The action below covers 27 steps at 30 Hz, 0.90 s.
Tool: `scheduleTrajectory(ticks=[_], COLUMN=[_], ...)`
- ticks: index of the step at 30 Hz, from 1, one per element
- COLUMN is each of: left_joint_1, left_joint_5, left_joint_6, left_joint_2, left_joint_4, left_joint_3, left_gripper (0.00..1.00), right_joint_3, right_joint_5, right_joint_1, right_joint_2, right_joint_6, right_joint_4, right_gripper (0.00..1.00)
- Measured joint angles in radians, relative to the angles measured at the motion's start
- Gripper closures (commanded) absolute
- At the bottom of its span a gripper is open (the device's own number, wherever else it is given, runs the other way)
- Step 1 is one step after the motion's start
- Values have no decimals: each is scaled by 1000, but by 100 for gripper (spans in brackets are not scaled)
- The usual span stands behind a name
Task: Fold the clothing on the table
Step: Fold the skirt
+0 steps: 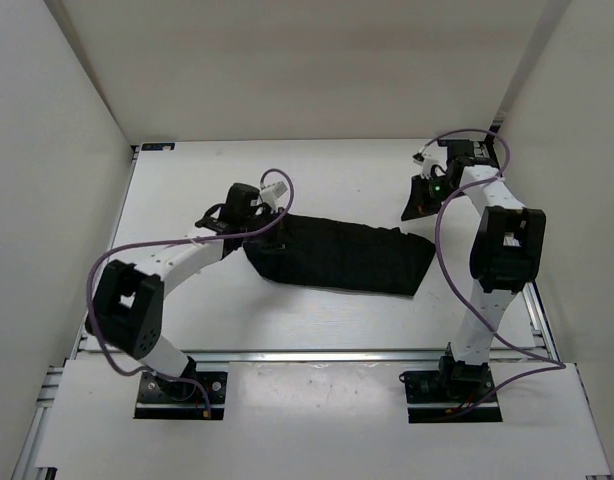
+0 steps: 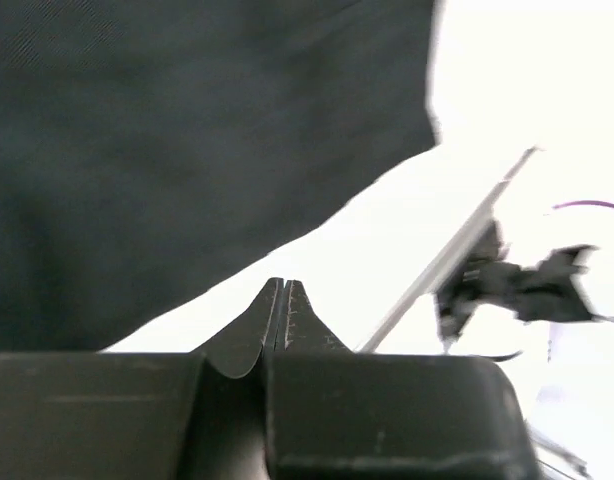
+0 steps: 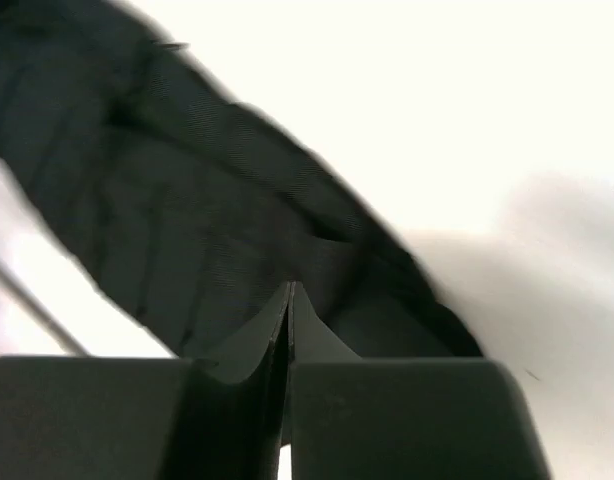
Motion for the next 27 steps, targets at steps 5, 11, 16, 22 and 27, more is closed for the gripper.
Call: scheduleTrajectory(ticks=[5, 11, 16, 22, 27], left_joint_1=[-8, 54, 119, 156, 139], left_joint_5=[3, -81, -93, -130, -129], left_joint_6=[-57, -31, -40, -31, -16], left_joint_2=[-42, 217, 249, 219, 187], left_joint_4=[171, 138, 106, 89, 84], left_joint_3=[0, -8, -21, -21, -4], left_gripper=[100, 100, 100, 98, 95], right_joint_3=[-23, -61, -89, -201, -178], right_joint_5=[-105, -93, -50, 101, 115], right_joint_1=[60, 109, 109, 117, 126], right_joint_2=[0, 28, 35, 35, 36], right_joint_6=[-27, -20, -10, 31, 42], right_joint_4=[-23, -29, -23, -5, -23], right_gripper=[100, 100, 100, 100, 100])
